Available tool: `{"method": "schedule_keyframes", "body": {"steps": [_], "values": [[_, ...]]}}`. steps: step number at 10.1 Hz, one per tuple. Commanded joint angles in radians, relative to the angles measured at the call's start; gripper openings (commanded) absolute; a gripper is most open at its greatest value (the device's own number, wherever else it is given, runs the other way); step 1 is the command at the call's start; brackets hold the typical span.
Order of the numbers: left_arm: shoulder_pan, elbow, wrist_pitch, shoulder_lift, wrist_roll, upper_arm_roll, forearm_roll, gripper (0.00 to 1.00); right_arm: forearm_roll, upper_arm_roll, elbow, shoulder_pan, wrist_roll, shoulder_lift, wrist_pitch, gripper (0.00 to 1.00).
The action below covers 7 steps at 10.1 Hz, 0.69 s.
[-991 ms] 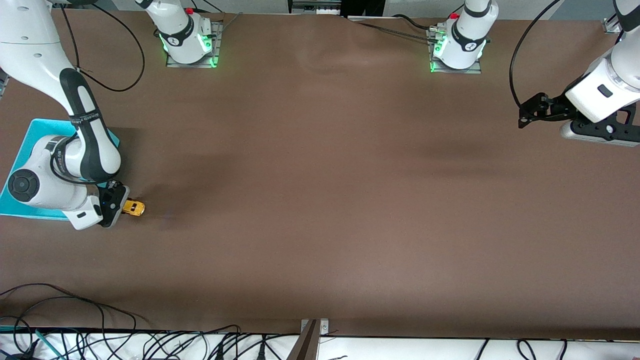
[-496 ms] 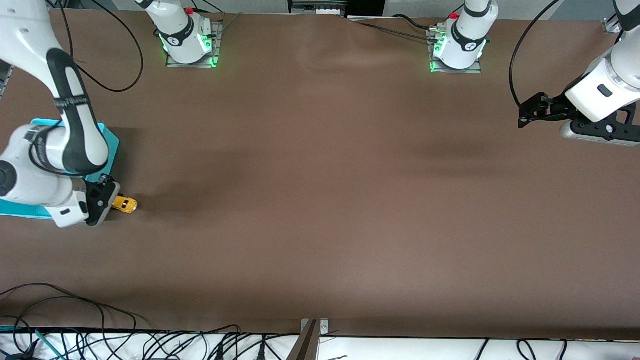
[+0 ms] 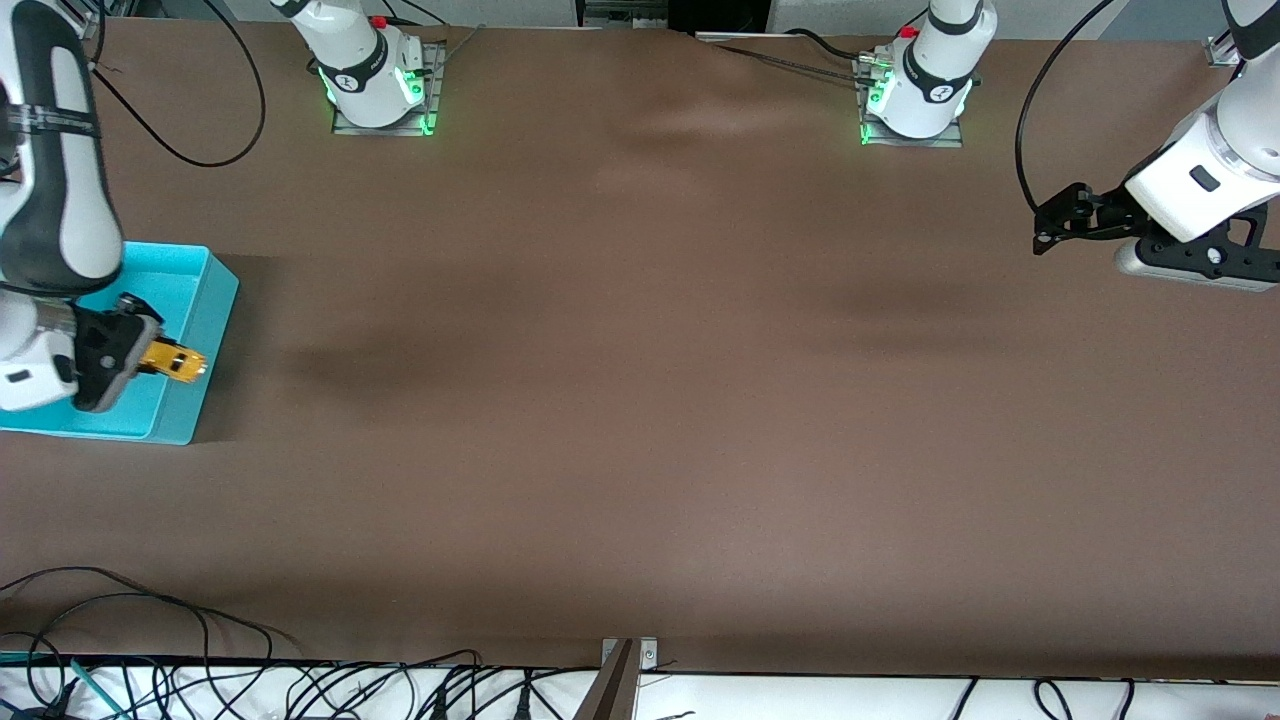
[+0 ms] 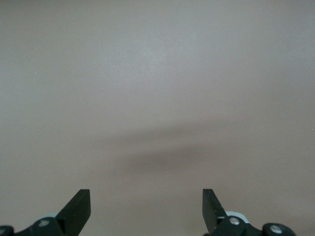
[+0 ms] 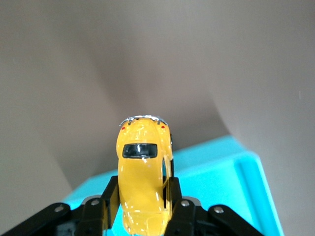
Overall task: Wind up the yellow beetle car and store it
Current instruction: 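Lower the held car into the blue bin with the right gripper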
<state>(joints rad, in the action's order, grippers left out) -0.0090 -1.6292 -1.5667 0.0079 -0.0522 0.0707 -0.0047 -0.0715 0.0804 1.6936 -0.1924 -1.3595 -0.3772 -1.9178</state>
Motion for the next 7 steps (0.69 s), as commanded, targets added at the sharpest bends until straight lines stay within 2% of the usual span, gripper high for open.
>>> {"method": "schedule_keyframes", "body": {"steps": [1,3,5,7], "values": [[0.001,-0.003,0.005,-0.014,-0.003,0.003,0.014,1.0,0.009,0.09,0.031,-0.018,-0.088,-0.003,-0.039,0.0],[0.003,-0.003,0.005,-0.014,-0.005,0.001,0.014,1.0,0.015,0.091,0.055,-0.082,-0.133,-0.064,-0.145,0.0],[0.003,-0.003,0.007,-0.014,-0.006,0.001,0.014,1.0,0.065,0.093,0.147,-0.104,-0.185,-0.075,-0.289,0.0],[-0.002,-0.003,0.007,-0.014,-0.005,0.003,0.014,1.0,0.067,0.093,0.163,-0.125,-0.194,-0.115,-0.325,0.0]]}}
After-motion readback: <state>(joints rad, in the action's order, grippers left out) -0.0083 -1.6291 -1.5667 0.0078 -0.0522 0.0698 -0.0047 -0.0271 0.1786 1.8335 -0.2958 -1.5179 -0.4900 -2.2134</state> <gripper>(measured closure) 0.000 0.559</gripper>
